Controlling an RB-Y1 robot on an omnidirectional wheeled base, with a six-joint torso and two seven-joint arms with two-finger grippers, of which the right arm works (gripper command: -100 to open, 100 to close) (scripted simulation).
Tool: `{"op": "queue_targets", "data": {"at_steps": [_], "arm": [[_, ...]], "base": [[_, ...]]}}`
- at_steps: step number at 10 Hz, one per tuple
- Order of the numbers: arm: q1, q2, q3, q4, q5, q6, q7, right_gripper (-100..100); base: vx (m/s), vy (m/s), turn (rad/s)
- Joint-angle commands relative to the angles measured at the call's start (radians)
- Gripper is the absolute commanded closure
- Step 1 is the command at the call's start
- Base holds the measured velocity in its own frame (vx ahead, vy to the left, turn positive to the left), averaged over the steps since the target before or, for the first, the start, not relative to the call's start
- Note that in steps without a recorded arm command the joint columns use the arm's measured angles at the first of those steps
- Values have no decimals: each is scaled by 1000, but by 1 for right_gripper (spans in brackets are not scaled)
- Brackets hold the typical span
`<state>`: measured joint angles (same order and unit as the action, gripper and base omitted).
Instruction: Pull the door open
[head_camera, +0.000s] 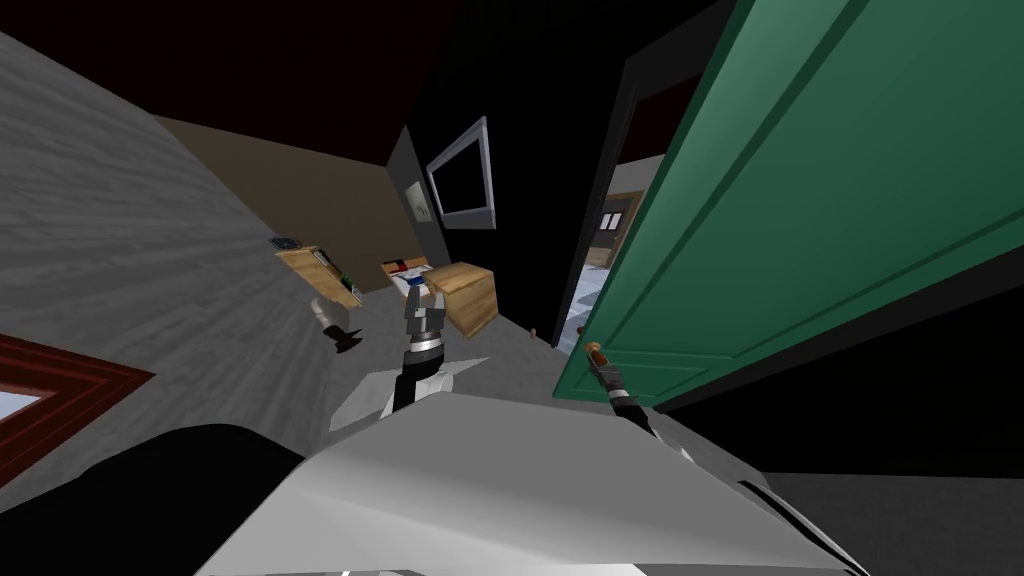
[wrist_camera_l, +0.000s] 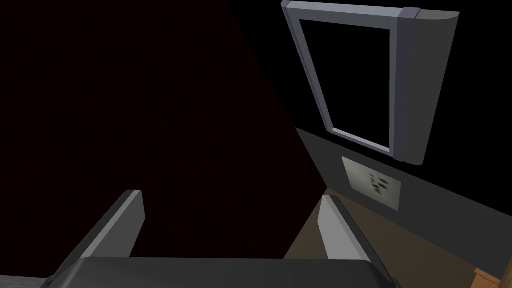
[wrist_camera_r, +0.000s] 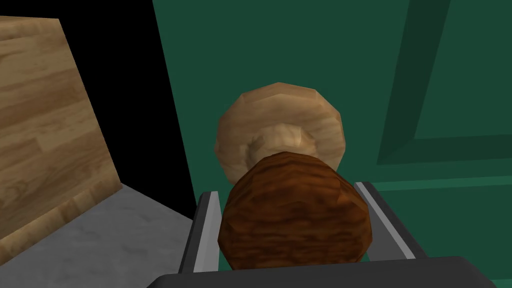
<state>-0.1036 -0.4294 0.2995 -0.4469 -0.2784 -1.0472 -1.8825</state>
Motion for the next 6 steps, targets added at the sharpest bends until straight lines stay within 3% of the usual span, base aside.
{"op": "queue_targets", "data": {"at_steps": [1,5,6], "arm": [[18,-21,19,-6,13,-32,-25,100],[47,-56,59,-10,40,-93,-71,100],[44,-49,53,-14,36,-76,-61,100]], "base": [[-172,-62,88],[-189,-71,74],[-88,-47,18]]}}
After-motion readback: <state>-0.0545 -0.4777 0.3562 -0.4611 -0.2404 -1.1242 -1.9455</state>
